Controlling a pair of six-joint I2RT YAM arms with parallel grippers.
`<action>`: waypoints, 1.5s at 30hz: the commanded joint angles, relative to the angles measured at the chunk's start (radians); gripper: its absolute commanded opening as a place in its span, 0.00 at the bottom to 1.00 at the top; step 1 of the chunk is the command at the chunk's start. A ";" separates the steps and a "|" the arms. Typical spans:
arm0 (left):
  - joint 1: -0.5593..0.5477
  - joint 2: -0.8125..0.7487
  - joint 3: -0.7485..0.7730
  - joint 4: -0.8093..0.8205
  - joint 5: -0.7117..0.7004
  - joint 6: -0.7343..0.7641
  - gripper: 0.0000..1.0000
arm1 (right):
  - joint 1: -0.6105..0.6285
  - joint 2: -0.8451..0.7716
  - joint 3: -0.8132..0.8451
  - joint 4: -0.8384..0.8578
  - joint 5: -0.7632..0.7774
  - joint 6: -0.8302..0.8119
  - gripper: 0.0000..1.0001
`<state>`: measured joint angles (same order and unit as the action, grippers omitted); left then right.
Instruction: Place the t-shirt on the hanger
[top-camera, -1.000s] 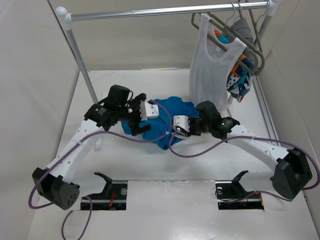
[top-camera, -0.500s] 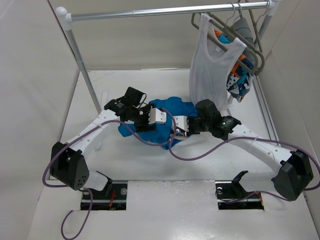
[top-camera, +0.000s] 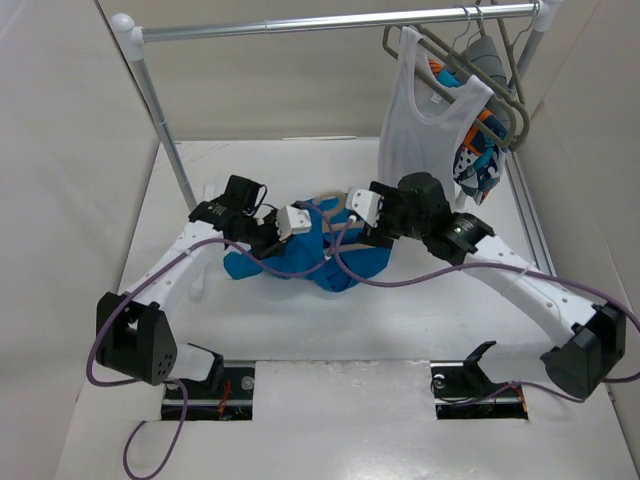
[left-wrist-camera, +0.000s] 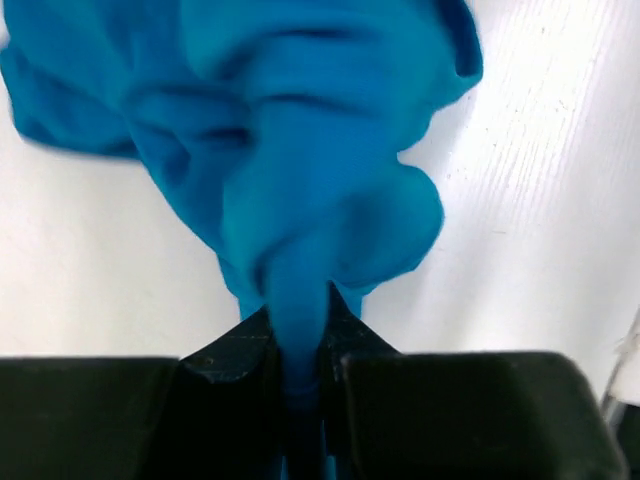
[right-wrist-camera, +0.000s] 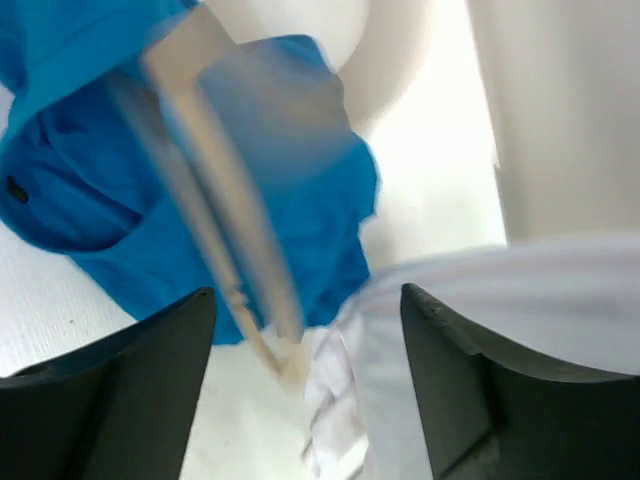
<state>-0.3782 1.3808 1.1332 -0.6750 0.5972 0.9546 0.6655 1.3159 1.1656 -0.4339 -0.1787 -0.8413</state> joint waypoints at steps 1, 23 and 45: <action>0.036 -0.077 -0.079 0.029 0.039 -0.148 0.00 | -0.004 -0.115 -0.003 0.056 0.119 0.155 0.80; 0.136 -0.256 -0.237 0.295 0.213 -0.551 0.00 | 0.100 0.048 -0.251 0.462 0.019 0.341 0.51; 0.136 -0.315 -0.296 0.342 0.213 -0.600 0.00 | 0.152 0.387 -0.319 0.667 0.222 0.686 0.56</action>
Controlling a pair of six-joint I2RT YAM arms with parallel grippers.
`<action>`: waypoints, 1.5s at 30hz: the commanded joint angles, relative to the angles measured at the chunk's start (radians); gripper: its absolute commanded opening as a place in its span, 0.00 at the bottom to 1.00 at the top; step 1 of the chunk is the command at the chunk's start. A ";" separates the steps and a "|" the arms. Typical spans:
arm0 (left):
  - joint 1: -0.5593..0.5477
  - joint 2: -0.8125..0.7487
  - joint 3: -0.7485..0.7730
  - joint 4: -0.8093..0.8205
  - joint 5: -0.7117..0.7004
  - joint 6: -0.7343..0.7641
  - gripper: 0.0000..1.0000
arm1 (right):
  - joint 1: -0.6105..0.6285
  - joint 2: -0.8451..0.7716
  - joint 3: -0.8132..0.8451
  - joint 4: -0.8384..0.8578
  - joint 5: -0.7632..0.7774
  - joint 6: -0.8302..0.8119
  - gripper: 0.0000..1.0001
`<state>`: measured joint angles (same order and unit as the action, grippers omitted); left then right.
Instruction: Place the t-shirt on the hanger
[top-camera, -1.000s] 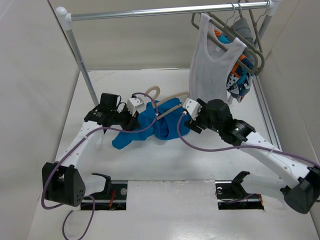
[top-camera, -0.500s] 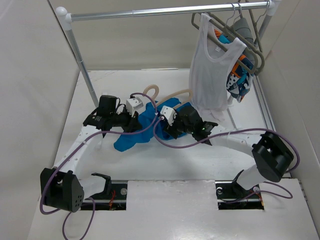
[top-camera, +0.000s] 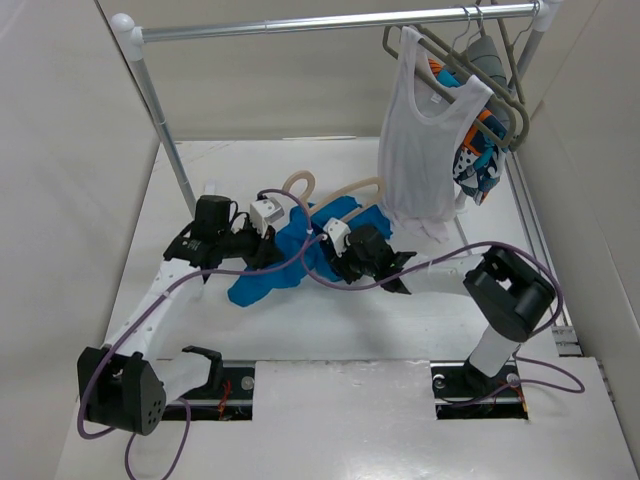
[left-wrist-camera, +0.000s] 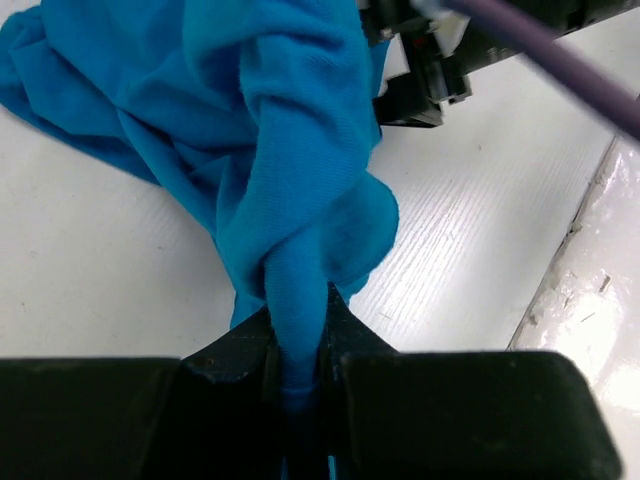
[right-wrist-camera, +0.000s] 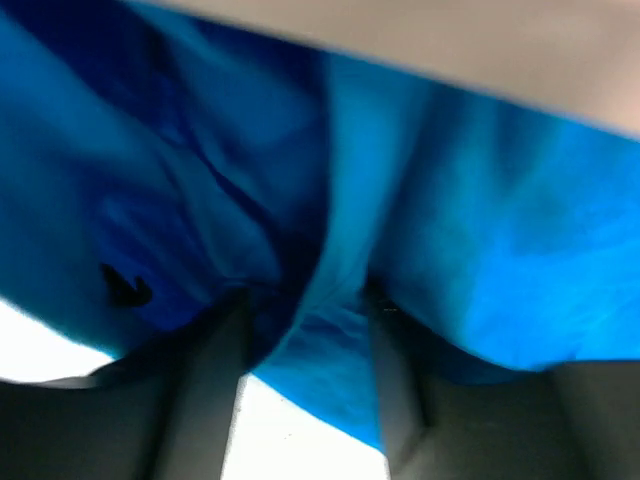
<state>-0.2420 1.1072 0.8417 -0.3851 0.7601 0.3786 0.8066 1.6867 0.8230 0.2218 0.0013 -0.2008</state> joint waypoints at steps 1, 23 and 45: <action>0.000 -0.041 0.006 0.052 0.050 -0.024 0.00 | 0.011 0.016 0.024 0.002 0.051 0.055 0.50; 0.049 -0.078 0.089 -0.578 0.033 0.855 0.00 | -0.464 -0.610 -0.168 -0.562 -0.004 -0.126 0.00; -0.123 0.095 0.220 -0.291 0.007 0.516 0.00 | -0.219 -0.427 0.263 -0.666 -0.362 -0.529 0.48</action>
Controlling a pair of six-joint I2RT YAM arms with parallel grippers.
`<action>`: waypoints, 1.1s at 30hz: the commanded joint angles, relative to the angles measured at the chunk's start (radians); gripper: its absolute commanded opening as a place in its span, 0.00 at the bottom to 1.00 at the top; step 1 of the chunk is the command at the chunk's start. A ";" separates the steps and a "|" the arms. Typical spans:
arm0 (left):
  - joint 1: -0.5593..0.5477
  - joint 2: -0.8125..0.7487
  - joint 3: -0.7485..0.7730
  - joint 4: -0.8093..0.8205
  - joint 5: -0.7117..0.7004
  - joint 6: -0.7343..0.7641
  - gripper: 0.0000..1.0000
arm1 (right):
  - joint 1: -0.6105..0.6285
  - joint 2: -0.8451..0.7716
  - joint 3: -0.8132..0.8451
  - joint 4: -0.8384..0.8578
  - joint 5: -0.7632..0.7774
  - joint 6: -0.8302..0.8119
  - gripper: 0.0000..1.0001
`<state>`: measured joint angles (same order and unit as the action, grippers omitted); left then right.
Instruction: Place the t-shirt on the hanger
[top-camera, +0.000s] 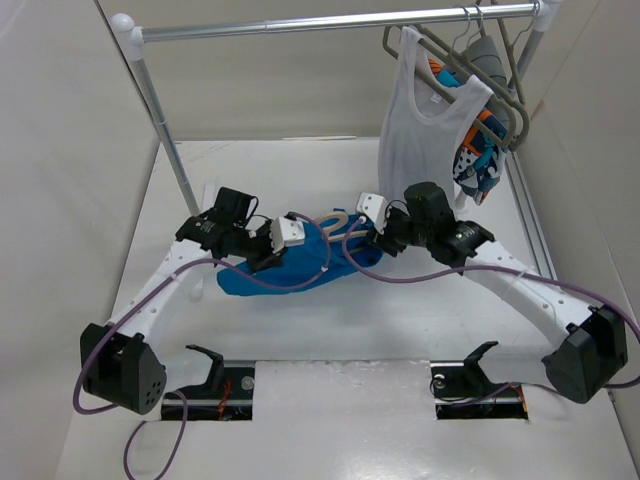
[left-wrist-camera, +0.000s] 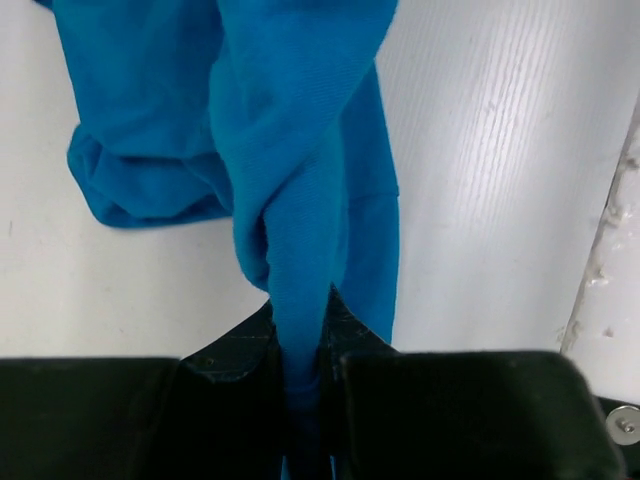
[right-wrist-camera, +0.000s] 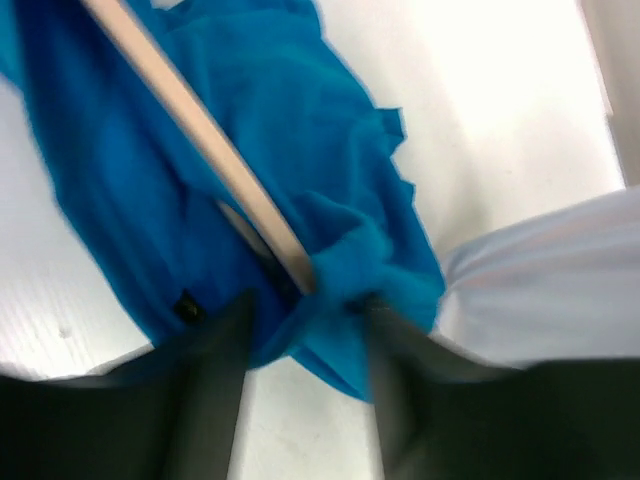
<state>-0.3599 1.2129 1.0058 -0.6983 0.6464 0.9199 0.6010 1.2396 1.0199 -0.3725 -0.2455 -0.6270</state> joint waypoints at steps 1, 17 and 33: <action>-0.005 -0.010 0.056 0.013 0.130 -0.026 0.00 | -0.014 0.020 0.107 -0.110 -0.129 -0.172 0.57; 0.013 0.023 0.105 -0.063 0.269 0.060 0.00 | 0.039 0.150 0.273 -0.201 -0.374 -0.424 0.68; 0.352 0.223 0.256 -0.286 0.383 0.225 0.30 | -0.162 0.069 0.246 -0.299 -0.345 -0.350 0.00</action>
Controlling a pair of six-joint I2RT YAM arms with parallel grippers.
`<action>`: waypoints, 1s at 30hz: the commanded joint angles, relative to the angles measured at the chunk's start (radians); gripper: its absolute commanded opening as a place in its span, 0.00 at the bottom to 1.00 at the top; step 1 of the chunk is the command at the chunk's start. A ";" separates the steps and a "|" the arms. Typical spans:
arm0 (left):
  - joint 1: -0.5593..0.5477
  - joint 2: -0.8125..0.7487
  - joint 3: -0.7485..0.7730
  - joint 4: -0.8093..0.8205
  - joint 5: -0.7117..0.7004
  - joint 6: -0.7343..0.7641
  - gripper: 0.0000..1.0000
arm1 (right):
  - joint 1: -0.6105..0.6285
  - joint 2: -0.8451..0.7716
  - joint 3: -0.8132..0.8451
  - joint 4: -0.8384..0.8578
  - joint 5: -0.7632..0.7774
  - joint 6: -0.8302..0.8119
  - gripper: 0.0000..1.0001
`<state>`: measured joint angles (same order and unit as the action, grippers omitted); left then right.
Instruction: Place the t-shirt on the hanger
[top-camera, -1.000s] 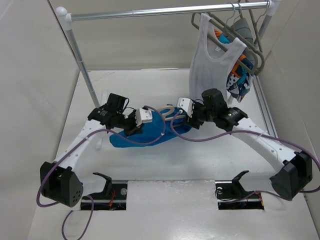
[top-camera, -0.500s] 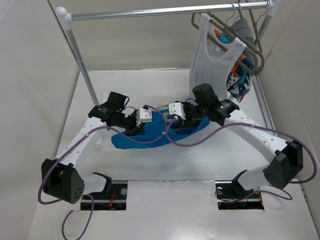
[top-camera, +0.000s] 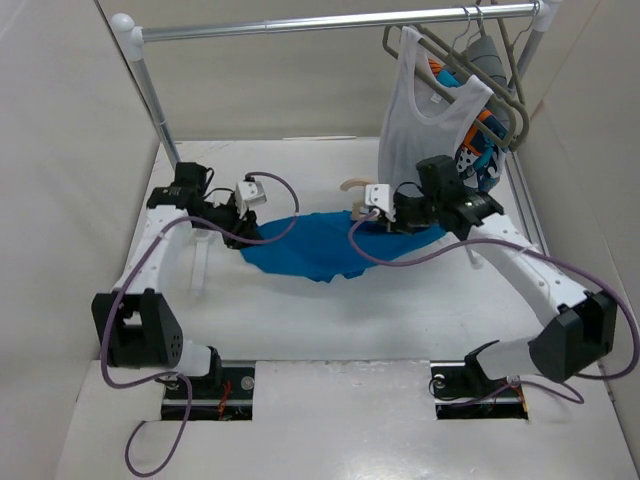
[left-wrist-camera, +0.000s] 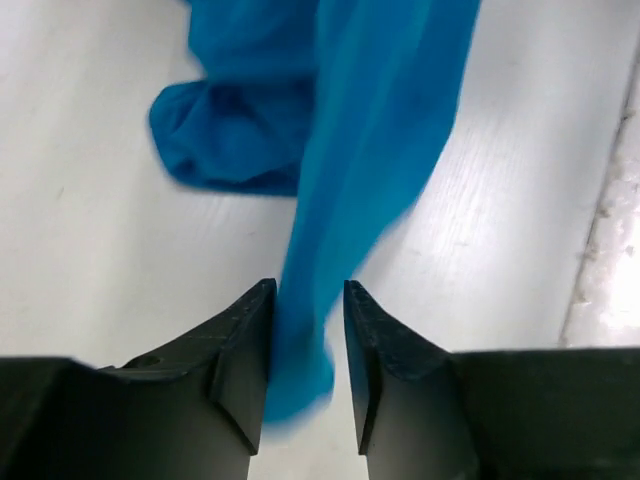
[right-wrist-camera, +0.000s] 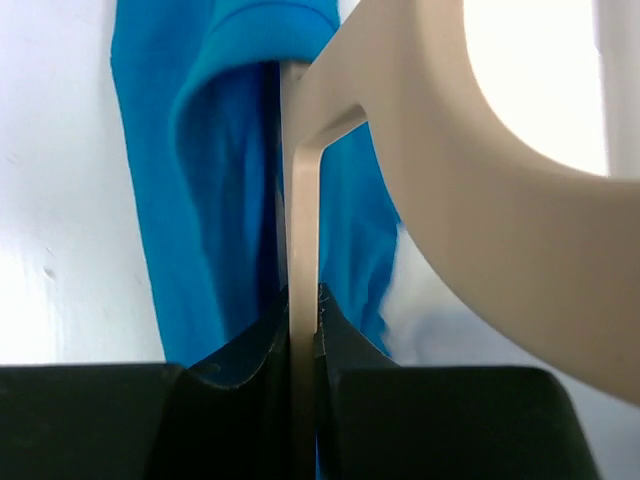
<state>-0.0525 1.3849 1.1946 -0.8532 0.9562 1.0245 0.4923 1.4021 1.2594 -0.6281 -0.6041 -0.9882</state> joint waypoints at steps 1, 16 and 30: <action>0.045 0.101 0.091 -0.192 0.073 0.152 0.32 | -0.067 -0.118 0.006 -0.085 0.044 0.011 0.00; 0.036 0.119 0.106 -0.274 0.127 0.315 0.65 | -0.064 -0.129 0.133 -0.199 0.069 0.020 0.00; -0.089 0.054 -0.064 0.299 -0.149 -0.213 0.38 | -0.044 -0.101 0.153 -0.145 0.029 0.057 0.00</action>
<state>-0.1287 1.4197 1.1297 -0.6453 0.8700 0.8963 0.4389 1.3041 1.3575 -0.8448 -0.5312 -0.9562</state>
